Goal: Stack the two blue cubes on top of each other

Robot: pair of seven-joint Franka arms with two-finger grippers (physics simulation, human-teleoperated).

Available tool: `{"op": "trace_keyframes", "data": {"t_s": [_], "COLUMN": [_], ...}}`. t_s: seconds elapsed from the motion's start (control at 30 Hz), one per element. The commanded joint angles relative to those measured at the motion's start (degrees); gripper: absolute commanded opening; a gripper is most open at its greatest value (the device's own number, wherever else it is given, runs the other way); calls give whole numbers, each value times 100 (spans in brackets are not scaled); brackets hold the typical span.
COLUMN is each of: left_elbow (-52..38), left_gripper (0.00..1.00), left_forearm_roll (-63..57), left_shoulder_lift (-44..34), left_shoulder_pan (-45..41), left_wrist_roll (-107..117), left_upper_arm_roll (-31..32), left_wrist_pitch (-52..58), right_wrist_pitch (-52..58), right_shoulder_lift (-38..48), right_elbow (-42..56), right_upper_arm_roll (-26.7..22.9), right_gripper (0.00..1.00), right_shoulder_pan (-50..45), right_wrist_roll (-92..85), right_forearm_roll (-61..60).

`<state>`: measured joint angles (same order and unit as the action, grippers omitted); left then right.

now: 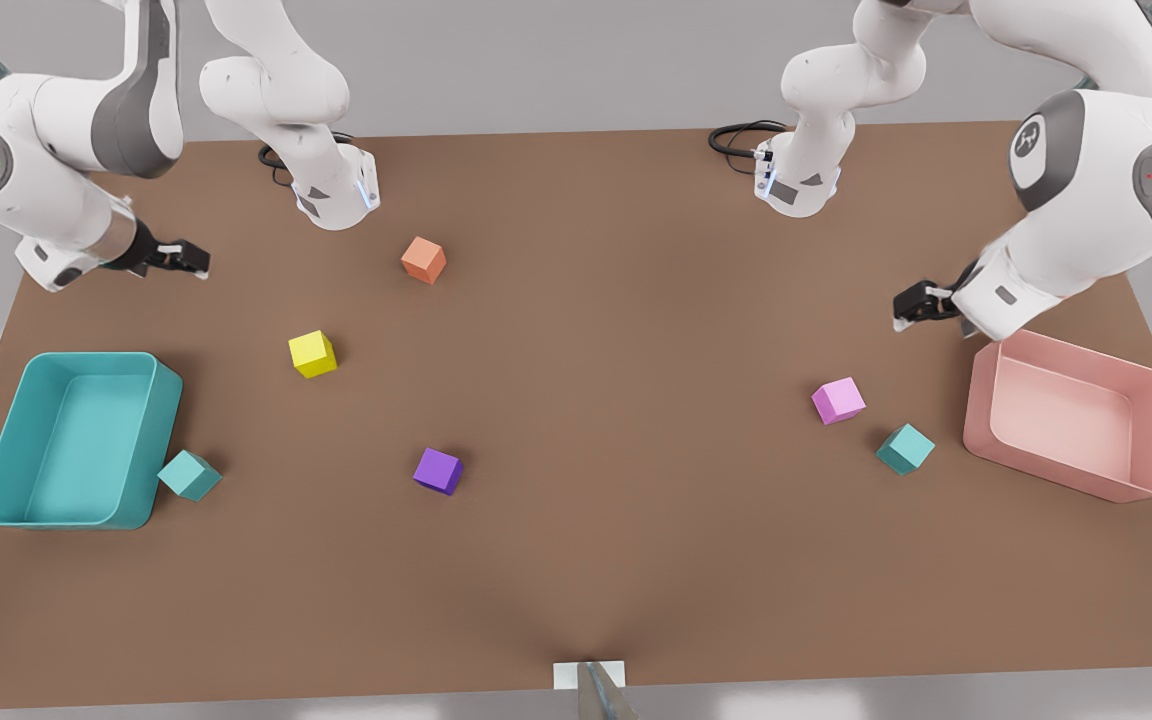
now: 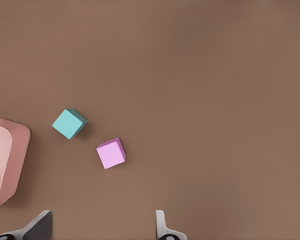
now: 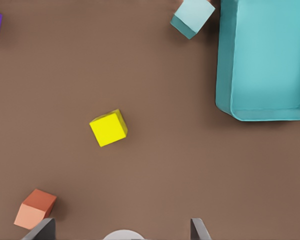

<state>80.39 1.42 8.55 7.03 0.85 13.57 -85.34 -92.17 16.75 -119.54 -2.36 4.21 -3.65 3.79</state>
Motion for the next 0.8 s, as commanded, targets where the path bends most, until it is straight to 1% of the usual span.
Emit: {"op": "trace_keyframes", "data": {"t_s": [0.0, 0.07, 0.1, 0.13, 0.17, 0.2, 0.27, 0.3, 0.33, 0.37, 0.43, 0.57, 0.6, 0.63, 0.67, 0.73, 0.77], "left_elbow": [3, 12, 108, 109, 117, 65, -208, -225, -225, -217, -199, -173, -173, -164, -164, -155, -155], "left_gripper": [100, 100, 100, 100, 100, 100, 100, 100, 100, 100, 100, 100, 100, 100, 100, 100, 100], "left_forearm_roll": [-115, -124, -423, -432, -458, -450, -529, -634, -652, -652, -652, -643, -643, -643, -643, -643, -643], "left_shoulder_lift": [-2, 42, 130, 323, 393, 621, 1114, 1167, 1158, 1149, 1158, 1149, 1149, 1149, 1149, 1158, 1158], "left_shoulder_pan": [9, -52, -149, -149, -105, -35, -8, -52, 0, 132, 115, 150, 150, 141, 150, 141, 141], "left_wrist_roll": [91, 152, 65, -94, 160, 381, 390, 416, 407, 390, 416, 355, 355, 425, 416, 434, 434], "left_upper_arm_roll": [14, 22, 84, 137, 119, 119, 93, 93, 93, 93, 93, 93, 102, 93, 93, 93, 93], "left_wrist_pitch": [-1055, -1090, -1073, -1152, -1055, -1002, -1099, -1090, -1064, -1029, -1011, -994, -994, -994, -994, -994, -994], "right_wrist_pitch": [-820, -820, -741, -636, -495, -442, -267, -477, -1039, -1628, -2270, -3877, -4519, -4985, -5136, -5619, -5636], "right_shoulder_lift": [-5, -49, -128, -163, -365, -541, -1121, -1209, -1490, -1772, -2150, -2835, -2958, -3204, -3345, -3705, -3776], "right_elbow": [1, 10, 133, 422, 721, 836, 1635, 1741, 1741, 1697, 1671, 1170, 898, 880, 889, 932, 950], "right_upper_arm_roll": [-2, 25, 43, 7, -2, 51, 42, 51, 51, 42, 42, 16, -71, -133, -142, -379, -388], "right_gripper": [100, 100, 100, 100, 100, 100, 100, 100, 100, 100, 100, 100, 100, 100, 100, 100, 100], "right_shoulder_pan": [-8, -52, 1, 80, 89, 36, 71, 27, 45, 54, 98, 370, 379, 545, 642, 651, 660], "right_wrist_roll": [-575, -593, -1505, -2560, -3044, -3344, -3801, -3810, -4335, -5522, -6648, -7026, -7228, -7667, -7774, -8081, -8090], "right_forearm_roll": [25, 42, 104, 113, 279, 613, 579, 544, 438, 447, 499, 526, 526, 526, 526, 508, 491]}}
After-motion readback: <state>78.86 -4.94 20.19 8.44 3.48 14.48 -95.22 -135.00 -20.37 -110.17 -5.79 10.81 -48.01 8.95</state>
